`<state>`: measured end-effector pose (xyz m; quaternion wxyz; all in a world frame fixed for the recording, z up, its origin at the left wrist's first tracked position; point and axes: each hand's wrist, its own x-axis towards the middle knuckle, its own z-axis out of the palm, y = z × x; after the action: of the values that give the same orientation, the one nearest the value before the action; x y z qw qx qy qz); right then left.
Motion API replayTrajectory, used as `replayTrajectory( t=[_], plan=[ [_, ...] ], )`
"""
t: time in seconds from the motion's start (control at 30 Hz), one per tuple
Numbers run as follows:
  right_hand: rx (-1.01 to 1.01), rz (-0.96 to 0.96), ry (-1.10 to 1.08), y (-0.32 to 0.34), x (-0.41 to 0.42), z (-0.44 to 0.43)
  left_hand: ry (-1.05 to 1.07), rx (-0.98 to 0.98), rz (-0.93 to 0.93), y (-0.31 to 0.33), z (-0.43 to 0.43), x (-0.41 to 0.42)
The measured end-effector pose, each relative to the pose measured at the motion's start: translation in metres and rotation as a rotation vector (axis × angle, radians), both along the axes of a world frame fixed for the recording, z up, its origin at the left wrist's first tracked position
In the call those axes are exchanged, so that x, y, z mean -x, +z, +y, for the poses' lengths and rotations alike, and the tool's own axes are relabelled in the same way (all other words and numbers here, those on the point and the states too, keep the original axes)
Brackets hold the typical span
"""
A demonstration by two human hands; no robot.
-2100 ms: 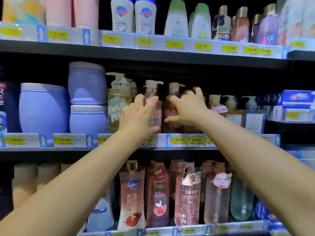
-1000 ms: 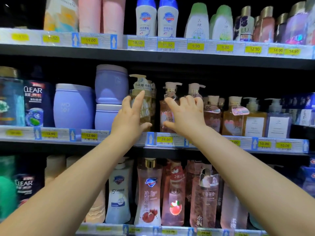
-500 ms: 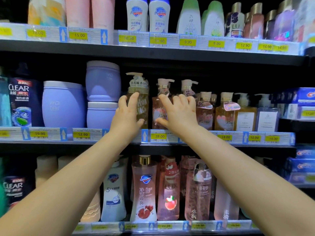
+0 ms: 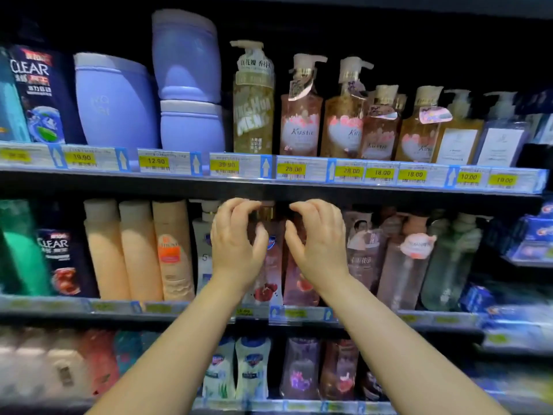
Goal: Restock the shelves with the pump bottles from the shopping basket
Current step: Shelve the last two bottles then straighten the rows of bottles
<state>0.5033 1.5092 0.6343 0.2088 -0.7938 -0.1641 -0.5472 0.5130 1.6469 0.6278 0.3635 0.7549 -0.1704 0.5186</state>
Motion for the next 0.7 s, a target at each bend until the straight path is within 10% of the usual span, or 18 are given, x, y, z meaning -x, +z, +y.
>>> replayTrajectory(
  t=[0.7],
  plan=[
    [-0.458, 0.476, -0.072, -0.119, -0.001, 0.077, -0.127, 0.054, 0.411, -0.109, 0.064, -0.008]
  ],
)
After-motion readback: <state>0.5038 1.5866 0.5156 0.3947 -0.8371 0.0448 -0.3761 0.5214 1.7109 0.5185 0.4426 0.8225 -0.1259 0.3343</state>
